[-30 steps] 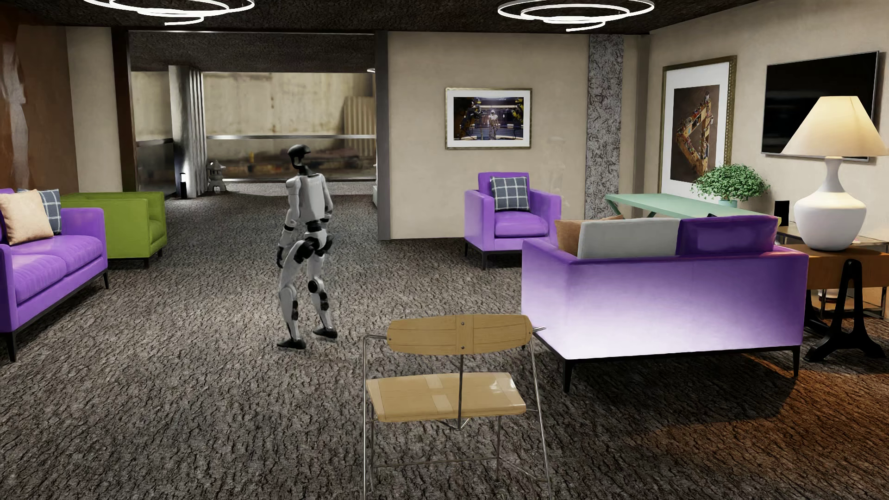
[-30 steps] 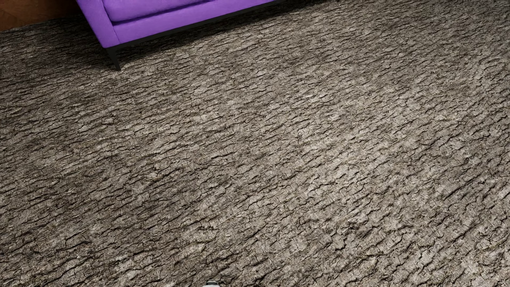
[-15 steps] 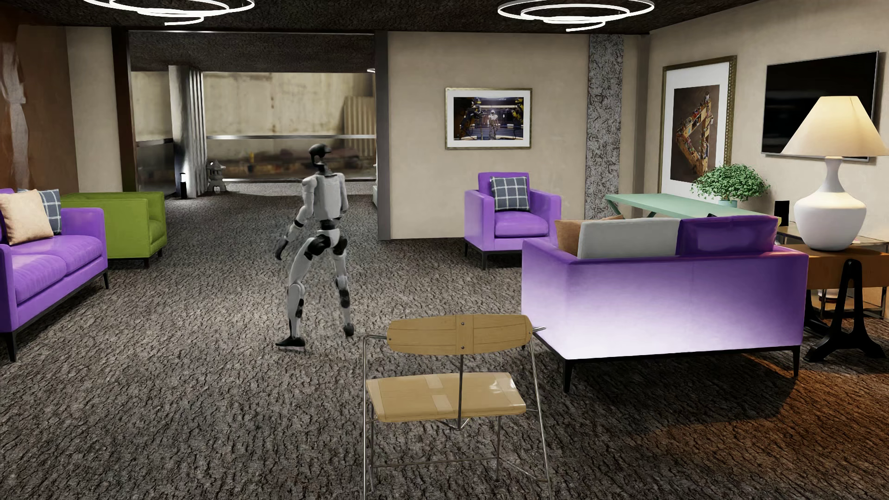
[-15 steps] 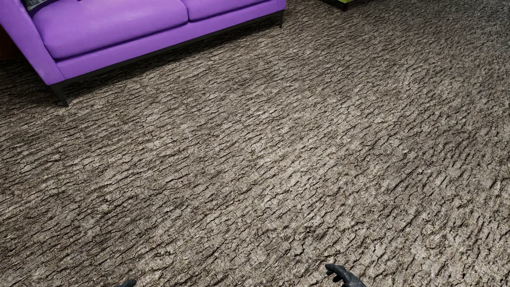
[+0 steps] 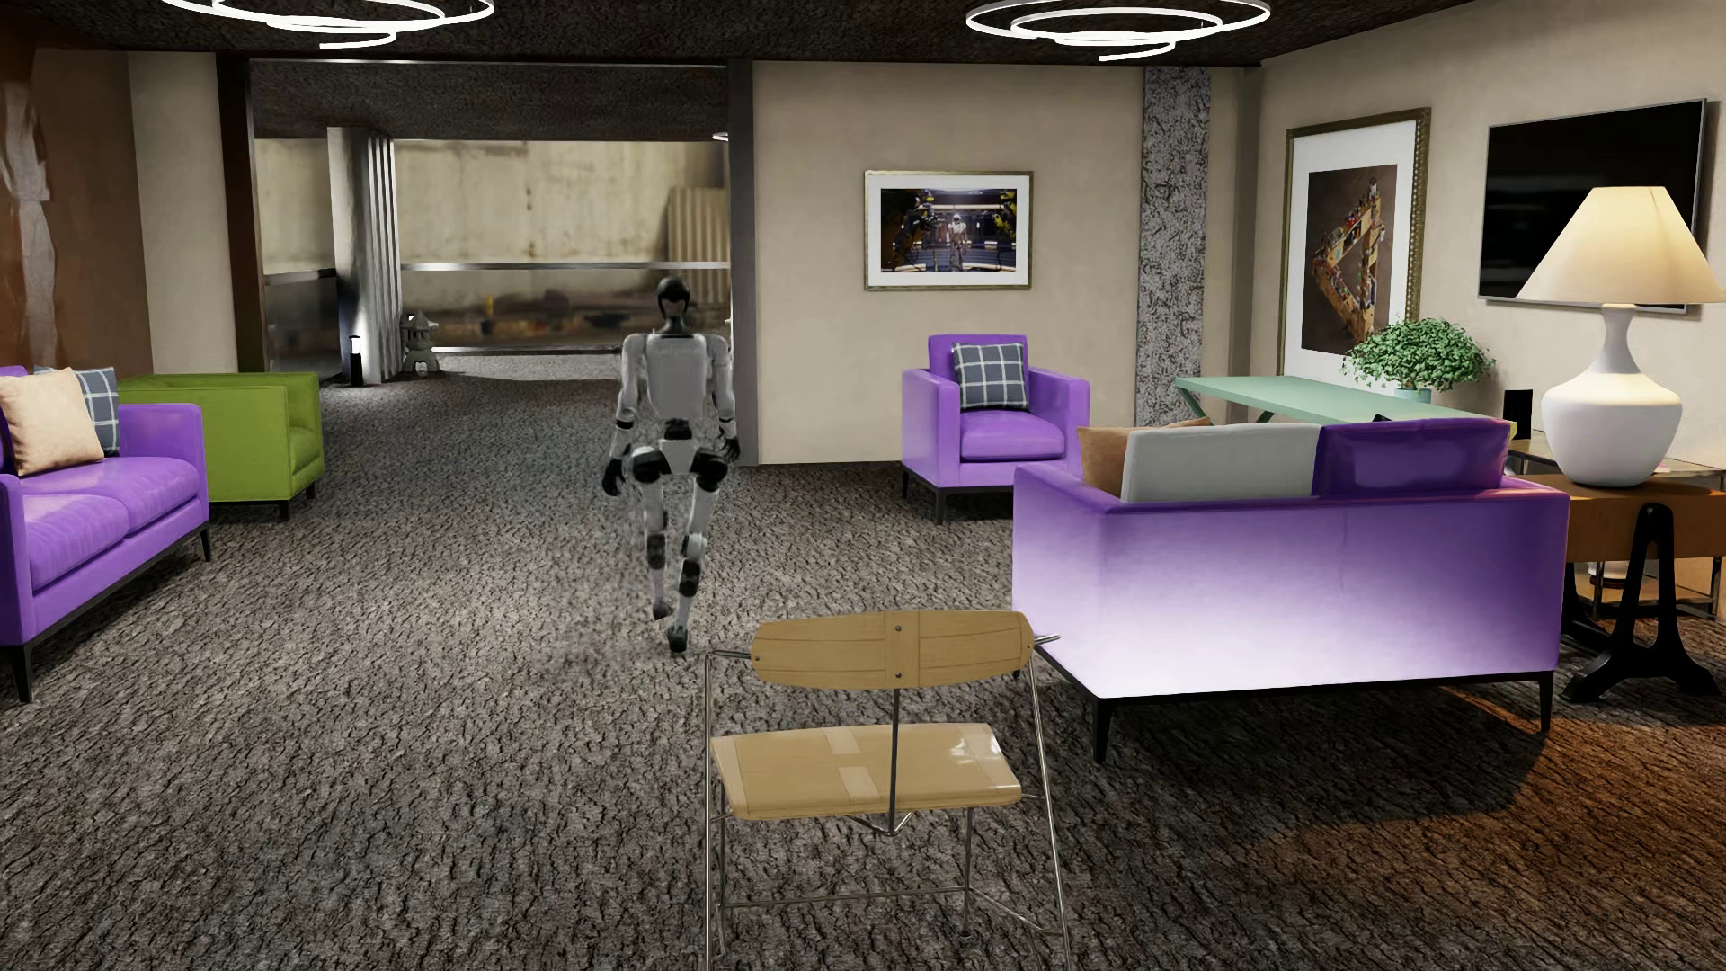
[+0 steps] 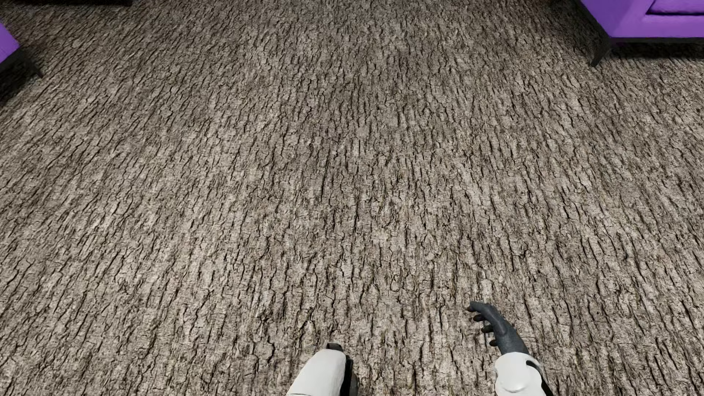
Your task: Walk towards the desk
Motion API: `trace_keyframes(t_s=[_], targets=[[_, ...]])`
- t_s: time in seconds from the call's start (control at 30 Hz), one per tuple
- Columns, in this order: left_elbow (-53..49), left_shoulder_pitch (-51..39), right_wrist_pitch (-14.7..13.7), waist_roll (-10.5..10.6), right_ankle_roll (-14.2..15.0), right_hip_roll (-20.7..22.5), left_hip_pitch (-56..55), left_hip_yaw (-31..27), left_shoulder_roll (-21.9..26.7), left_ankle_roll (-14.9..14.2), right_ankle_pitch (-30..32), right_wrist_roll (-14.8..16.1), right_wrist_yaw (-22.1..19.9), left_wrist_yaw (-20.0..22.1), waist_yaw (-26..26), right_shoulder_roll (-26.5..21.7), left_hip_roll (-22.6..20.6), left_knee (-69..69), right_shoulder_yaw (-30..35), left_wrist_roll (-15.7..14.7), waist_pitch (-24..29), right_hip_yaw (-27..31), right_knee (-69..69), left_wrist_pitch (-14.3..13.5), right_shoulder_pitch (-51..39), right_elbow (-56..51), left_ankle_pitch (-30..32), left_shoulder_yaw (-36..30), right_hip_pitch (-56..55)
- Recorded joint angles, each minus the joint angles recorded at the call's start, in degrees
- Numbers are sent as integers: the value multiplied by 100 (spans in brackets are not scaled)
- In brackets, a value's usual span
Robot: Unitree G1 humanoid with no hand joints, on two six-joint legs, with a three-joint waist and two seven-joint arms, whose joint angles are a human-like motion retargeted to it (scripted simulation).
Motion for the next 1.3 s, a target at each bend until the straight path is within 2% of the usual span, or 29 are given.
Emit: trace_keyframes(t_s=[0.1, 0.13, 0.17, 0.2, 0.23, 0.27, 0.3, 0.33, 0.37, 0.4, 0.43, 0.47, 0.5, 0.53, 0.6, 0.67, 0.7, 0.73, 0.8, 0.83, 0.87, 0.93, 0.97, 1.0, 1.03, 1.1, 1.17, 1.23, 1.3], targets=[[-228, 585, -74, 30, -343, 740, 385, -308, 279, -11, 39, -464, 86, -143, -12, 10, -899, -2220, 790, 224, -93, 1209, 10, 101, -653, 297, 45, 301, 150], [-216, 694, -81, 39, -401, 935, 606, -31, 397, -68, 43, -646, 116, -245, -27, 22, -880, -2785, 1044, 371, -147, 1567, -27, 146, -768, 428, 91, 401, 266], [-204, 757, -75, 23, -395, 1079, 788, 185, 478, 145, 53, -746, 155, -184, 8, 16, -604, -2930, 1257, 534, -199, 1942, -52, 129, -812, 580, 1, 559, 423], [-194, 757, -45, -11, -268, 1158, 960, 260, 484, 1520, 77, -735, 171, -20, 58, -19, -536, -3089, 1412, 611, -252, 2284, -31, 77, -775, 744, -42, 791, 577], [-209, 688, 17, -58, 390, 1192, 1032, 497, 396, 2216, 87, -699, 180, 319, 106, -88, -351, -3075, 1532, 512, -285, 2481, 176, 53, -692, 934, 96, 1153, 645], [-196, 558, 144, -115, 1647, 1143, 1076, 716, 241, 2469, 312, -649, 175, 631, 172, -162, -138, -2918, 1601, 241, -288, 2481, 671, 21, -569, 1188, -41, 1560, 531], [-148, 401, 375, -176, 1987, 1304, 1200, 1105, 60, 2493, 797, -635, 205, 920, 315, -286, 139, -2767, 1629, -28, -271, 1825, 1529, -25, -461, 1531, -306, 1867, 300], [-88, 210, 656, -249, 2001, 1032, 1379, 1640, -38, 2413, 1315, -690, 287, 1085, 535, -454, 480, -2617, 1674, -107, -232, 513, 2749, -40, -427, 1902, -590, 1956, -286], [-84, -24, 939, -300, 2007, 281, 1647, 2032, -18, 2341, 1291, -794, 338, 1088, 572, -592, 716, -2630, 1702, -98, -215, 193, 3761, -153, -434, 2262, -789, 1908, -809], [-81, -405, 1149, -365, 2106, -792, 1936, 2306, 69, 2257, 1257, -880, 368, 1130, 477, -751, 794, -2716, 1635, -29, -210, -168, 4512, -198, -339, 2427, -941, 1751, -1217], [-94, -731, 1209, -439, 1457, -1703, 2240, 2456, 248, 2176, 1371, -817, 352, 1192, 280, -897, 752, -2835, 1384, 40, -208, -387, 4952, -434, -199, 2480, -1073, 1545, -1546], [-39, -1122, 1135, -506, 464, -2298, 2517, 2534, 449, 2090, 1497, -634, 257, 1274, 42, -1014, 690, -2908, 1025, 85, -204, -517, 5091, -686, 49, 2383, -1219, 1367, -1858], [-15, -1568, 987, -549, 30, -2492, 2774, 2580, 630, 2001, 1366, -372, 155, 1307, -199, -1146, 634, -2927, 599, 67, -197, -407, 5001, -927, 331, 2174, -1383, 1157, -2162], [-5, -2055, 823, -569, 56, -2451, 3008, 2590, 857, 1903, 1356, -79, 25, 1291, -418, -1246, 619, -2927, 167, 130, -192, -198, 4715, -1081, 646, 1915, -1549, 867, -2450], [0, -3150, 583, -558, 489, -2176, 3409, 2531, 1261, 1698, 1408, 444, -313, 1185, -747, -1255, 659, -2898, -645, 280, -202, 125, 3453, -1175, 1321, 1413, -1865, 191, -2762], [-2, -4197, 620, -506, 816, -1957, 3874, 2528, 1510, 1494, 1972, 726, -669, 816, -929, -978, 705, -3109, -1347, 360, -253, 224, 1203, -938, 1849, 1122, -2075, -490, -2637], [-45, -4635, 674, -471, 1504, -1901, 4132, 2563, 1564, 1379, 2190, 809, -760, 585, -985, -784, 689, -3282, -1660, 446, -294, 298, -142, -808, 2050, 1034, -2157, -811, -2404], [-126, -4951, 744, -452, 1921, -1920, 4387, 2586, 1550, 1218, 1982, 825, -802, 379, -1039, -575, 688, -3354, -1907, 519, -332, 323, -1088, -697, 2239, 979, -2264, -1035, -2164], [-394, -5109, 813, -429, 1157, -1990, 4845, 2602, 1398, 839, 2610, 751, -634, 414, -1123, -88, 859, -3314, -2088, 576, -379, -452, -1131, -533, 2457, 1060, -2347, -1132, -1877], [-556, -4969, 858, -378, 601, -1785, 5016, 2539, 1305, 585, 2659, 518, -463, 560, -1168, 111, 1097, -3055, -1968, 491, -367, -456, -854, -564, 2477, 1219, -2180, -1085, -1761], [-681, -4678, 909, -309, 436, -1581, 5058, 2467, 1192, 335, 2309, 183, -232, 689, -1194, 244, 1384, -2502, -1772, 334, -330, -415, -457, -608, 2449, 1430, -1819, -998, -1673], [-592, -4027, 885, -172, 422, -1248, 4602, 1891, 963, 140, 1659, -282, 266, 466, -1154, 555, 1842, -902, -1562, 184, -248, -380, 5, -535, 2287, 1705, -334, -1073, -1386], [-343, -3842, 784, -112, 388, -1119, 4103, 1497, 884, 435, 1471, -358, 513, 71, -1100, 755, 2035, 106, -1583, 291, -212, -371, -19, -402, 2223, 1664, 198, -1313, -1155], [8, -3739, 630, -45, 339, -970, 3553, 1089, 835, 714, 1327, -382, 629, -402, -1035, 952, 2188, 1039, -1625, 453, -167, -379, -103, -308, 2180, 1549, 293, -1608, -894], [430, -3621, 486, 25, 330, -849, 3012, 734, 715, 772, 1181, -418, 582, -663, -968, 1066, 2201, 1795, -1636, 492, -118, -342, -149, -94, 2096, 1441, 82, -1733, -659], [1304, -3182, 463, 125, 391, -731, 1988, 382, 380, 712, 881, -720, 313, -490, -817, 1001, 2009, 2549, -1455, 230, -53, -122, -141, 366, 1736, 1405, 4, -1570, -316], [1943, -2526, 524, 167, 469, -656, 1145, 418, 231, 846, 588, -1045, 209, -403, -651, 789, 1858, 2252, -1063, 14, -42, 165, -95, 629, 1262, 1409, -199, -1487, -76], [2086, -1744, 272, 182, 522, -601, 694, 679, 290, 1053, 264, -1154, 187, -810, -469, 557, 1747, 894, -717, -76, -74, 453, -24, 450, 895, 1397, -355, -1580, 138], [1870, -916, -25, 208, 560, -566, 749, 943, 363, 1118, -38, -1141, 167, -765, -320, 372, 1519, -1569, -495, -333, -161, 650, -96, 381, 687, 1247, -171, -1248, 442]])
